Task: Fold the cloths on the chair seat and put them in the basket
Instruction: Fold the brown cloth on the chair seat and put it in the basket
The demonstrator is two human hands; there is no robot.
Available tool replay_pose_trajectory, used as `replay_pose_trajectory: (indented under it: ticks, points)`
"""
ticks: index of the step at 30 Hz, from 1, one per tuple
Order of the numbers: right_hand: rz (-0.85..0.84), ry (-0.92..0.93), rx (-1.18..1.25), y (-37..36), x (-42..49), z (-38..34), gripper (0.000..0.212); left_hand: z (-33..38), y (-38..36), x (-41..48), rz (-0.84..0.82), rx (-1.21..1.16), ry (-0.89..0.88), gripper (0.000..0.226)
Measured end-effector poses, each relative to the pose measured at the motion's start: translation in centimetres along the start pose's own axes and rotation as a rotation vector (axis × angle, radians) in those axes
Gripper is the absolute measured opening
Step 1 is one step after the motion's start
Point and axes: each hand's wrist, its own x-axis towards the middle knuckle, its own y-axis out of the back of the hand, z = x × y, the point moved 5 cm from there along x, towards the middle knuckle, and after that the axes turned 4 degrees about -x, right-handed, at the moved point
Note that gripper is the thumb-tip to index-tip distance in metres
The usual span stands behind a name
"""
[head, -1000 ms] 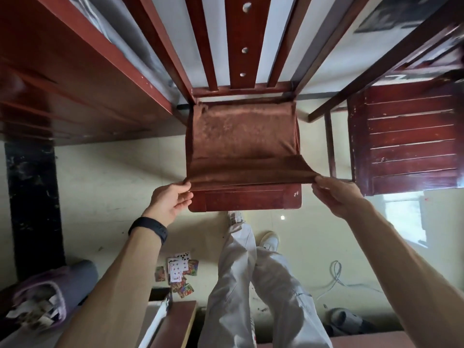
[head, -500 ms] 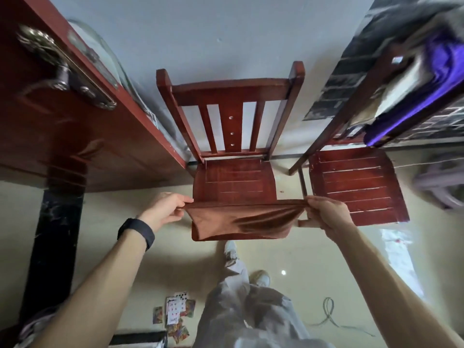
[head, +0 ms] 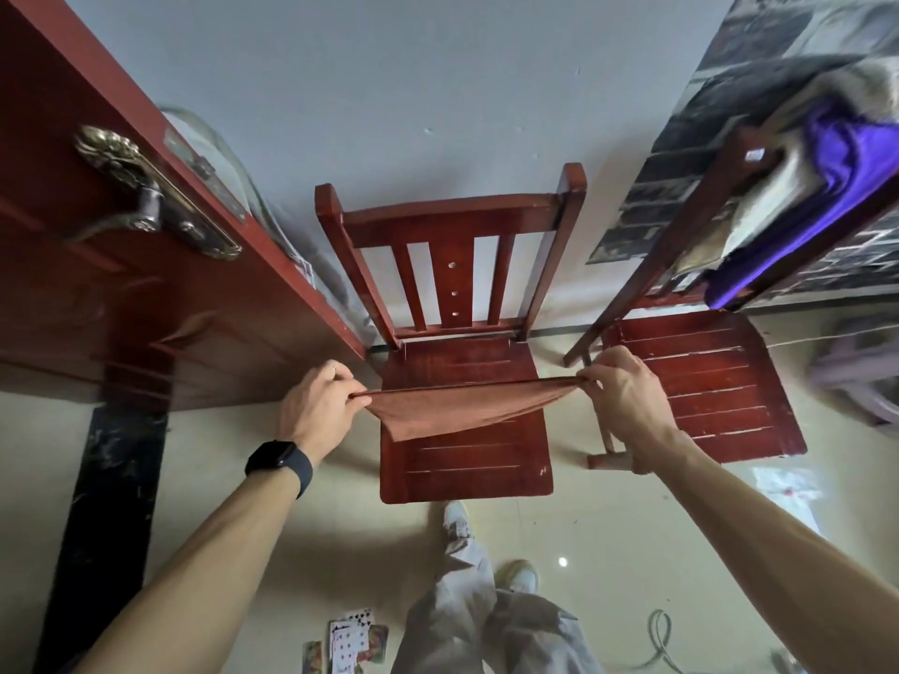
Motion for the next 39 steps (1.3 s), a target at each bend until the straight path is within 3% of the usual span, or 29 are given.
replay_pose_trajectory:
  ticks: [6,13,17,25,27,34,39]
  points:
    - [0.084,0.054,-0.043,0.9,5.6,-0.1,0.013,0.1,2.1,5.1,0.194,0.212,-0.141,0.013]
    - [0.054,0.125,-0.145,-1.5,4.9,0.9,0.022,-0.1,0.1,5.0,0.341,0.252,-0.340,0.010]
    - [-0.053,0.159,-0.157,-6.0,1.2,1.6,0.020,-1.6,-5.9,2.0,0.237,0.304,-0.384,0.028]
    - [-0.398,-0.017,-0.134,-18.4,-9.0,3.3,0.014,-4.5,-19.4,-6.0,-0.115,0.233,-0.225,0.011]
    - [-0.482,-0.088,-0.120,-20.3,-11.4,3.6,0.010,-5.0,-21.5,-7.8,-0.182,0.191,-0.167,0.017]
    - [-0.614,-0.265,-0.025,-24.0,-13.9,4.0,0.017,-6.2,-25.1,-8.5,-0.343,0.051,-0.022,0.006]
    - [-0.667,-0.320,0.015,-26.2,-11.7,3.7,0.019,-7.5,-27.2,-5.9,-0.367,-0.124,0.153,0.017]
